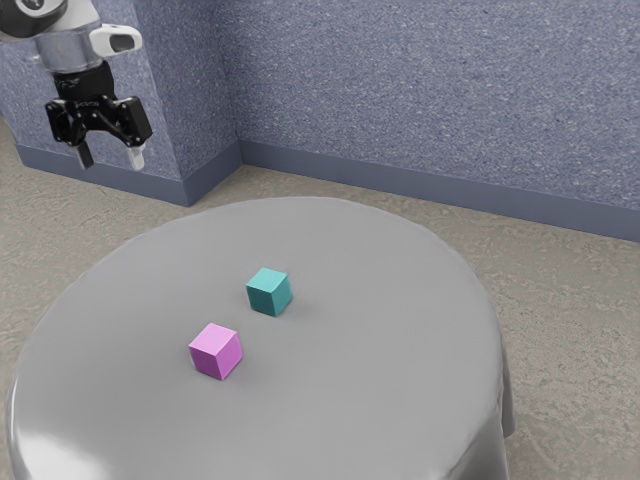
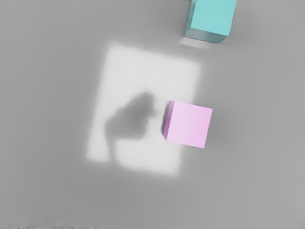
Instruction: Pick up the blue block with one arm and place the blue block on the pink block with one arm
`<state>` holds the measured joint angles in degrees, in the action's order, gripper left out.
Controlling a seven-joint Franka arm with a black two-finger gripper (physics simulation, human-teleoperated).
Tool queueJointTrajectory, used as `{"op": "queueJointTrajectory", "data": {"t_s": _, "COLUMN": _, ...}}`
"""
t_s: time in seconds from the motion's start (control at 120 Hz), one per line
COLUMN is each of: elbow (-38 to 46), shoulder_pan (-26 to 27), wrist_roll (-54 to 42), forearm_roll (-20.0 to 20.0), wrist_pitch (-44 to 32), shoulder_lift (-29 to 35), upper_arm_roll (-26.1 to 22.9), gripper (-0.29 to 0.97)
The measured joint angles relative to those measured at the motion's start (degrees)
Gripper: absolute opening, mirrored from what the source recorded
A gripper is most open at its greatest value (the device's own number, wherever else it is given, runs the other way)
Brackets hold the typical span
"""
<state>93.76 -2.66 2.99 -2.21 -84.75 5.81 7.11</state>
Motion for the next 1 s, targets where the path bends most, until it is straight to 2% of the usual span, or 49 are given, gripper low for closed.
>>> {"op": "queueJointTrajectory", "data": {"t_s": 0.15, "elbow": 0.1, "shoulder_pan": 0.2, "wrist_roll": 6.4, "forearm_roll": 0.7, "wrist_pitch": -0.4, "shoulder_lift": 0.0, "upper_arm_roll": -0.6, "gripper": 0.68}}
{"op": "queueJointTrajectory", "data": {"t_s": 0.275, "elbow": 0.7, "shoulder_pan": 3.2, "wrist_roll": 10.9, "forearm_roll": 2.7, "wrist_pitch": 0.8, "shoulder_lift": -0.9, "upper_arm_roll": -2.8, "gripper": 0.68}}
{"op": "queueJointTrajectory", "data": {"t_s": 0.425, "elbow": -2.6, "shoulder_pan": 5.8, "wrist_roll": 11.2, "forearm_roll": 6.3, "wrist_pitch": -2.1, "shoulder_lift": -11.2, "upper_arm_roll": -4.4, "gripper": 0.68}}
{"op": "queueJointTrajectory", "data": {"t_s": 0.558, "elbow": -3.2, "shoulder_pan": 0.9, "wrist_roll": 8.6, "forearm_roll": 7.5, "wrist_pitch": -8.6, "shoulder_lift": -19.1, "upper_arm_roll": -4.5, "gripper": 0.68}}
{"op": "queueJointTrajectory", "data": {"t_s": 0.725, "elbow": -11.8, "shoulder_pan": 1.2, "wrist_roll": 5.2, "forearm_roll": 7.7, "wrist_pitch": -14.9, "shoulder_lift": -29.9, "upper_arm_roll": -5.2, "gripper": 0.68}}
{"op": "queueJointTrajectory", "data": {"t_s": 0.867, "elbow": -13.8, "shoulder_pan": 1.3, "wrist_roll": 2.6, "forearm_roll": 7.5, "wrist_pitch": -18.8, "shoulder_lift": -34.5, "upper_arm_roll": -6.5, "gripper": 0.68}}
{"op": "queueJointTrajectory", "data": {"t_s": 1.0, "elbow": -9.8, "shoulder_pan": 2.1, "wrist_roll": 0.8, "forearm_roll": 4.2, "wrist_pitch": -23.6, "shoulder_lift": -34.6, "upper_arm_roll": -6.5, "gripper": 0.68}}
